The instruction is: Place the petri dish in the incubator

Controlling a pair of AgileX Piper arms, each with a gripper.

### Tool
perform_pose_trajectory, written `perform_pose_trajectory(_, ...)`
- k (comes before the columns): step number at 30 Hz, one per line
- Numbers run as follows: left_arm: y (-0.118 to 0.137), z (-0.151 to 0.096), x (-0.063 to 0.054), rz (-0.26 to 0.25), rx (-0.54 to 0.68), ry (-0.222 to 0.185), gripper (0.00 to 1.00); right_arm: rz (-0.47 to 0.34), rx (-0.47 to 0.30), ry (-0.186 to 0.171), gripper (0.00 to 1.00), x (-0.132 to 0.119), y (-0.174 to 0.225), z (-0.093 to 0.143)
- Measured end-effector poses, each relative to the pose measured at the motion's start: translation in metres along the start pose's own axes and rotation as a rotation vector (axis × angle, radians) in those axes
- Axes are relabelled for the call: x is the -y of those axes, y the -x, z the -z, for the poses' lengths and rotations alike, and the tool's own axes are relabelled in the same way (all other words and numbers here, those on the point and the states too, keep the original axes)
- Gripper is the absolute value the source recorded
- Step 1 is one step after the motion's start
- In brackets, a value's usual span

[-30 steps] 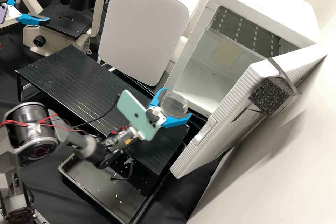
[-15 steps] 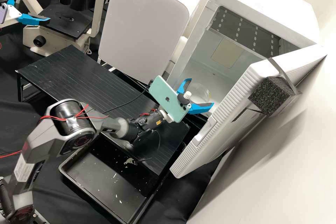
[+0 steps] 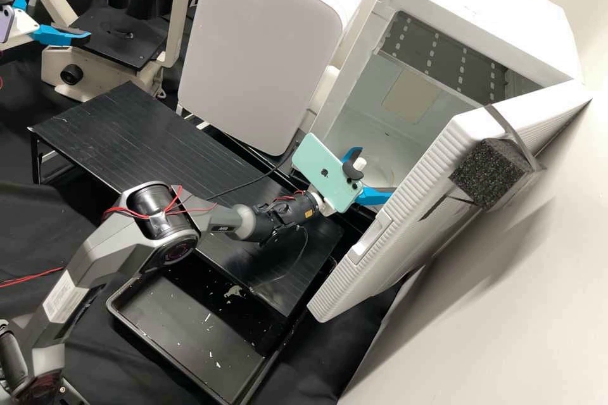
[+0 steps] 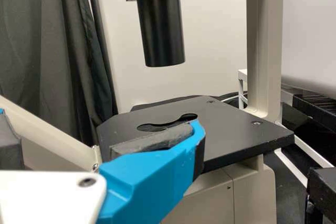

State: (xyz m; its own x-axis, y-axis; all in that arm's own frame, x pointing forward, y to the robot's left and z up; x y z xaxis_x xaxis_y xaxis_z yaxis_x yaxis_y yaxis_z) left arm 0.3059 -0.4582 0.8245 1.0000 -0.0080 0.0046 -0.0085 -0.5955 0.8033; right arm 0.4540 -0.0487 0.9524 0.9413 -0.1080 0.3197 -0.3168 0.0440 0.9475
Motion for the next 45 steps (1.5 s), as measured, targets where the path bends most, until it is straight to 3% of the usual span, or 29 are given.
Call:
perform_pose_trajectory(10,0.0,0.0,0.0,0.0,0.0,0.0,1.0,0.022,0.019,0.009,0.0,0.005,-0.007,0.0)
perform_pose_trajectory(11,0.0,0.0,0.0,0.0,0.0,0.0,1.0,0.024,0.018,0.008,1.0,0.006,-0.008,0.0)
perform_pose_trajectory(38,0.0,0.0,0.0,0.0,0.0,0.0,1.0,0.033,0.015,0.041,1.0,0.005,0.003,-0.005)
perform_pose_trajectory(45,0.0,0.0,0.0,0.0,0.0,0.0,1.0,0.032,-0.012,0.015,1.0,-0.006,0.019,-0.011)
